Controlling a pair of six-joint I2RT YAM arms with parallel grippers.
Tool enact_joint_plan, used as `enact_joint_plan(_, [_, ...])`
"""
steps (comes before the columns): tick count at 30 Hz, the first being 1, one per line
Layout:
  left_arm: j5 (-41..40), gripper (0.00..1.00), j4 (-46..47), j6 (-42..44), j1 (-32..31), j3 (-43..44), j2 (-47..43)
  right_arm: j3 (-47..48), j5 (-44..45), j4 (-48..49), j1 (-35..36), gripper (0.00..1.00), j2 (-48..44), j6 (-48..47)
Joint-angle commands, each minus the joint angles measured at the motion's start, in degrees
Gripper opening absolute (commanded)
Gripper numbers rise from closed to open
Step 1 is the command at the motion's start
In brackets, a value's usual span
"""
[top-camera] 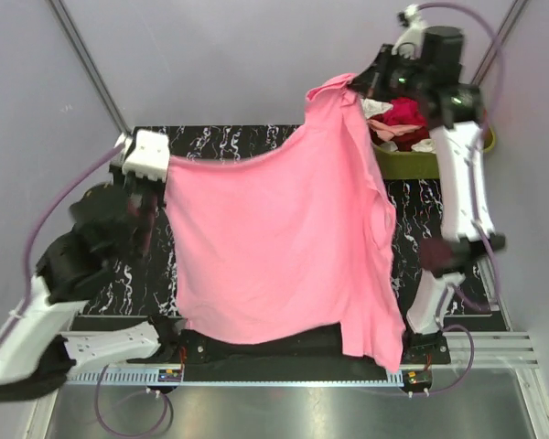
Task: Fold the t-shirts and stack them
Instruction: Flatten the tshirt out
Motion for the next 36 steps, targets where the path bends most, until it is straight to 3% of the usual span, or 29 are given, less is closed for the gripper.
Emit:
enact_joint_plan(1, [19.3,0.00,-0.3,-4.3,27.7,-1.4,6.2,9.9,2.3,-8.8,0.1,0.00,15.6,2.0])
enact_joint_plan(2, [30.2,0.00,0.4,-8.2,34.5,-2.5,8.2,13.9,3.8,-10.9,0.1,0.06,20.2,2.3])
enact_joint_plan(3, [36.1,0.00,0.5,-10.4,41.3,-2.5,11.1,21.5,5.2,-13.4,-1.1,0.10,28.8,4.1])
enact_joint_plan(4, [40.9,0.00,0.0,-12.7,52.5,-1.0,18.4,23.7,3.9,-12.8,-1.8,0.31,32.1,5.7])
enact_joint_plan(6, [49.8,0.00,-4.9,-19.3,60.6,5.3,28.2,23.0,1.2,-8.1,-3.7,0.88,35.9,10.6])
enact_joint_plan(7, [51.9,0.00,-11.7,-22.5,65.6,15.5,39.5,21.6,0.6,-6.5,-5.1,0.99,36.6,11.8])
enact_joint_plan(8, [57.6,0.05,-14.6,-25.2,67.5,20.2,44.9,20.4,0.8,-5.6,-5.5,1.00,36.3,13.1])
enact_joint_plan(10, [60.4,0.63,-20.0,-25.8,68.9,31.6,56.2,16.9,0.8,-3.0,-5.5,1.00,32.7,13.1])
enact_joint_plan(12, [60.6,0.99,-20.8,-25.6,68.9,34.5,59.7,12.6,-0.7,-0.3,-5.4,0.99,27.7,12.9])
enact_joint_plan(18, [61.0,0.99,-17.8,-28.2,68.9,25.2,49.7,1.1,-0.5,-0.6,-3.5,1.00,15.7,9.5])
enact_joint_plan(22, [60.2,0.99,-16.0,-29.1,68.9,13.6,41.0,-11.8,5.8,1.2,5.7,1.00,9.7,6.2])
enact_joint_plan(28, [62.2,0.99,-8.4,-30.1,68.9,-11.1,27.3,-27.5,12.6,2.3,14.4,1.00,8.9,9.1])
enact_joint_plan(30, [62.8,0.99,-6.9,-30.3,68.9,-15.9,26.3,-32.4,14.0,2.9,15.7,0.99,9.1,9.8])
enact_joint_plan(36, [67.0,0.99,-3.7,-32.8,68.9,-20.9,26.4,-40.5,10.0,6.2,17.8,0.83,12.8,10.8])
